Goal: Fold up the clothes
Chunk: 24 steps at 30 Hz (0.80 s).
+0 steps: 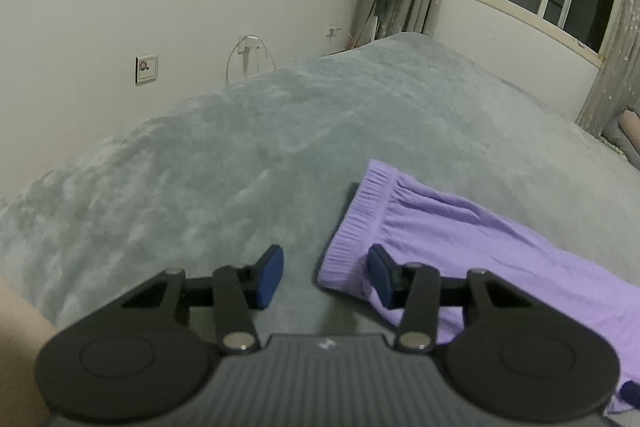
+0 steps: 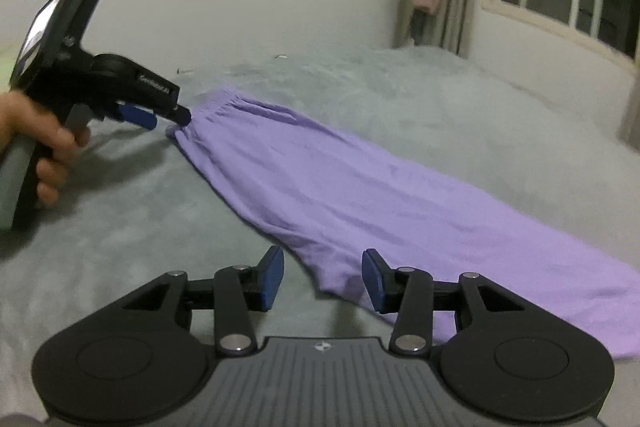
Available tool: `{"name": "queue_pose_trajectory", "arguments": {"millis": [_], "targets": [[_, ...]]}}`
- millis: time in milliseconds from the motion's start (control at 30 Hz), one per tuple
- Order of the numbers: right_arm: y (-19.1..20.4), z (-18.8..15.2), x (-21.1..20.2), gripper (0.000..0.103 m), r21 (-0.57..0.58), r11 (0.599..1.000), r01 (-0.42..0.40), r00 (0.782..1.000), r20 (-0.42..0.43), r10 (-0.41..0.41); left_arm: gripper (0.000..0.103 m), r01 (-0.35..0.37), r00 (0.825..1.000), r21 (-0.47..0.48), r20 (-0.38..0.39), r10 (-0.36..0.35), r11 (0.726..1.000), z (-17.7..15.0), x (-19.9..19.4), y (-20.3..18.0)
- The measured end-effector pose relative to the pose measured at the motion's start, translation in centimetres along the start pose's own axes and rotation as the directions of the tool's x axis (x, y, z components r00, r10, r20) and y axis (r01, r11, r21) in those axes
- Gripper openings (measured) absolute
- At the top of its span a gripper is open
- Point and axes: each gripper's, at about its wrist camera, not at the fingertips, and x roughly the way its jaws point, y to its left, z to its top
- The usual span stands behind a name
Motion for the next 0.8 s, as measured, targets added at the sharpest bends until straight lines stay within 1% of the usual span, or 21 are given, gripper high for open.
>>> {"name": "queue_pose_trajectory", "arguments": {"millis": [33, 67, 133, 167, 200, 233, 267, 367, 433, 500, 567, 633, 700, 767, 800], "targets": [[0.1, 0.1, 0.2, 0.042, -0.039, 0.999, 0.005, 1.000, -0.012, -0.006, 0.044, -0.002, 1.000, 0.000, 0.003, 0.002, 1.000, 0.0, 0.0, -0.1], [0.4, 0.2, 0.6, 0.040, -0.074, 0.997, -0.005, 1.000, -0.024, 0.003, 0.044, -0.004, 1.000, 0.005, 0.008, 0.004, 1.000, -0.1, 0.1, -0.1], [1.2, 0.1, 1.4, 0.025, -0.137, 0.991, -0.008, 0.999, -0.046, 0.002, 0.044, -0.007, 1.000, 0.016, 0.018, 0.007, 1.000, -0.3, 0.3, -0.2], [1.6, 0.0, 1.7, 0.011, -0.166, 0.986, -0.004, 0.998, -0.055, -0.006, 0.044, -0.008, 1.000, 0.025, 0.023, 0.007, 1.000, -0.5, 0.4, -0.3], [2.1, -0.1, 2.1, 0.005, -0.194, 0.981, 0.001, 0.998, -0.063, -0.013, 0.041, -0.009, 1.000, 0.034, 0.026, 0.008, 0.999, -0.7, 0.6, -0.4], [2.4, -0.2, 2.3, 0.004, -0.214, 0.977, 0.004, 0.997, -0.069, -0.019, 0.028, 0.001, 1.000, 0.040, 0.024, -0.002, 0.999, -0.8, 0.8, -0.5], [2.3, 0.0, 1.8, 0.004, -0.195, 0.981, 0.001, 0.998, -0.060, -0.013, 0.021, 0.020, 1.000, 0.032, 0.019, -0.020, 0.999, -0.8, 0.9, -0.4], [2.0, 0.6, 0.1, 0.004, -0.139, 0.990, -0.008, 0.999, -0.034, 0.003, 0.020, 0.039, 0.999, -0.057, 0.031, -0.037, 0.998, 0.0, 0.3, 0.5], [1.4, 1.1, -1.4, 0.004, -0.118, 0.993, -0.027, 0.999, -0.022, 0.024, 0.020, 0.039, 0.999, -0.088, 0.035, -0.036, 0.995, 0.3, 0.0, 1.0], [1.1, 1.0, -1.6, 0.004, -0.111, 0.993, -0.049, 0.997, -0.060, 0.043, 0.020, 0.019, 1.000, -0.059, 0.014, -0.018, 0.998, 0.0, 0.3, 0.7], [1.5, 0.3, -0.4, 0.004, -0.143, 0.988, -0.063, 0.991, -0.124, 0.045, 0.020, -0.012, 1.000, -0.008, 0.007, 0.012, 1.000, -0.5, 0.4, 0.1], [1.6, 0.2, -0.5, 0.004, -0.138, 0.988, -0.066, 0.992, -0.119, 0.050, 0.020, -0.016, 1.000, 0.009, 0.020, 0.015, 1.000, -0.4, 0.2, -0.1], [1.8, 0.1, -0.6, 0.004, -0.133, 0.989, -0.069, 0.992, -0.114, 0.054, 0.020, -0.006, 1.000, -0.010, 0.019, 0.007, 1.000, -0.2, 0.3, 0.1], [2.0, 0.1, -1.0, 0.004, -0.144, 0.987, -0.069, 0.992, -0.110, 0.053, 0.026, -0.018, 1.000, 0.001, 0.010, 0.018, 1.000, -0.4, 0.6, 0.2], [2.1, 0.0, -1.2, 0.004, -0.153, 0.986, -0.068, 0.993, -0.110, 0.051, 0.026, -0.025, 1.000, 0.015, 0.011, 0.025, 1.000, -0.5, 0.5, 0.1]]}}
